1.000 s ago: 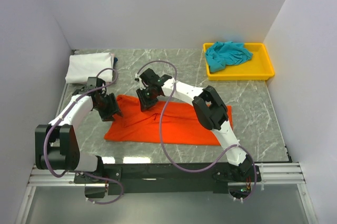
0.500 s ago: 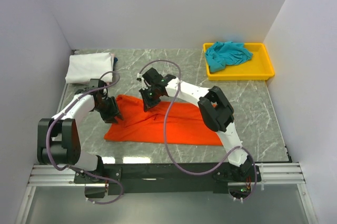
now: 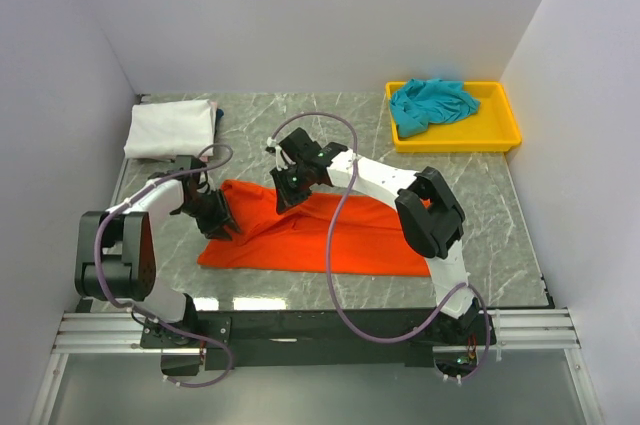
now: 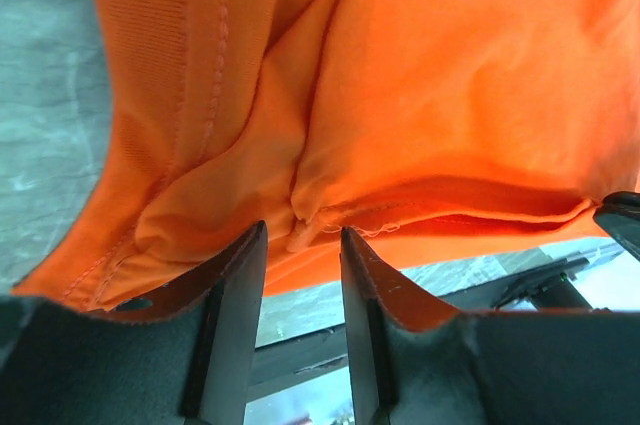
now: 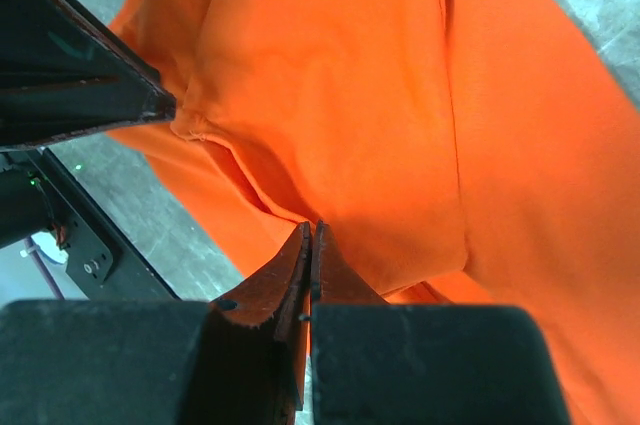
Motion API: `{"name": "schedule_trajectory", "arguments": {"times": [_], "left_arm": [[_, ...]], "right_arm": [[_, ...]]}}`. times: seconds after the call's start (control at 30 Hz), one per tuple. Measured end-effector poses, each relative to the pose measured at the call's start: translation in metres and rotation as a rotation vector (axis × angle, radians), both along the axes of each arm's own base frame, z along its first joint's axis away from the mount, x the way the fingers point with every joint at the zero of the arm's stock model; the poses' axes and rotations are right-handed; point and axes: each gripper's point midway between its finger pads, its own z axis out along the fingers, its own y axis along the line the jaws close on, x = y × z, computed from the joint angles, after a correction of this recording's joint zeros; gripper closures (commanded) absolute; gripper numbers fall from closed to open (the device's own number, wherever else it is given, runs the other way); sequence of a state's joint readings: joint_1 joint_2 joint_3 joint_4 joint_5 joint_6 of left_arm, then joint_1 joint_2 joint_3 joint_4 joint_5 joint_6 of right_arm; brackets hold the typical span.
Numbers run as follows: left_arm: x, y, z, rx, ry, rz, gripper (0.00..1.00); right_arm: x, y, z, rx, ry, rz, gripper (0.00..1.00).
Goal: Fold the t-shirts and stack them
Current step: Fold the tshirt
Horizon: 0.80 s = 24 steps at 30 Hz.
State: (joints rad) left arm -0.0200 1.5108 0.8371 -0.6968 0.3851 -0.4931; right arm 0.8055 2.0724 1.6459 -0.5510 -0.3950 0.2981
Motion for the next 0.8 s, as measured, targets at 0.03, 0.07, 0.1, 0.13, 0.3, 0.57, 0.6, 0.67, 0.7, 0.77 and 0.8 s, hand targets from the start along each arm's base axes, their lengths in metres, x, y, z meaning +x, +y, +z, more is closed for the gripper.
{"name": "schedule_trajectory", "arguments": {"times": [0.03,0.07,0.1,0.13,0.3,0.57,0.6,0.67,0.7,0.77,0.8], "left_arm": [[-0.001,-0.001,-0.001,-0.008,0.005,-0.002,0.59],[-0.001,-0.002,-0.002,-0.015,0.010,-0.004,0.59],[-0.002,-0.003,-0.002,-0.021,0.014,-0.005,0.59],[-0.003,-0.004,-0.003,-0.027,0.020,-0.007,0.59],[-0.007,-0.008,-0.011,-0.046,0.049,-0.014,0.62],[-0.008,-0.015,-0.016,-0.061,0.057,-0.033,0.75],[-0.008,-0.015,-0.016,-0.061,0.057,-0.035,0.78],[-0.007,-0.016,-0.017,-0.062,0.056,-0.036,0.85],[-0.007,-0.016,-0.017,-0.062,0.055,-0.037,0.87],[-0.007,-0.017,-0.017,-0.065,0.053,-0.037,0.97],[-0.007,-0.017,-0.017,-0.067,0.052,-0.039,1.00]], "right_arm": [[0.000,0.000,0.000,0.001,-0.001,0.000,1.00],[0.000,0.001,0.000,0.003,-0.001,0.001,1.00],[0.000,0.001,0.001,0.006,-0.001,0.002,1.00],[0.000,0.001,0.001,0.008,-0.001,0.003,1.00],[0.000,0.002,0.002,0.013,0.002,0.002,1.00],[-0.001,0.003,0.001,0.016,0.007,0.001,1.00],[-0.001,0.003,0.001,0.015,0.007,0.001,1.00],[-0.001,0.003,0.001,0.015,0.007,0.001,1.00],[-0.001,0.003,0.001,0.015,0.007,0.001,1.00],[-0.001,0.003,0.001,0.015,0.007,0.001,1.00],[-0.001,0.002,0.001,0.015,0.007,0.002,1.00]]}}
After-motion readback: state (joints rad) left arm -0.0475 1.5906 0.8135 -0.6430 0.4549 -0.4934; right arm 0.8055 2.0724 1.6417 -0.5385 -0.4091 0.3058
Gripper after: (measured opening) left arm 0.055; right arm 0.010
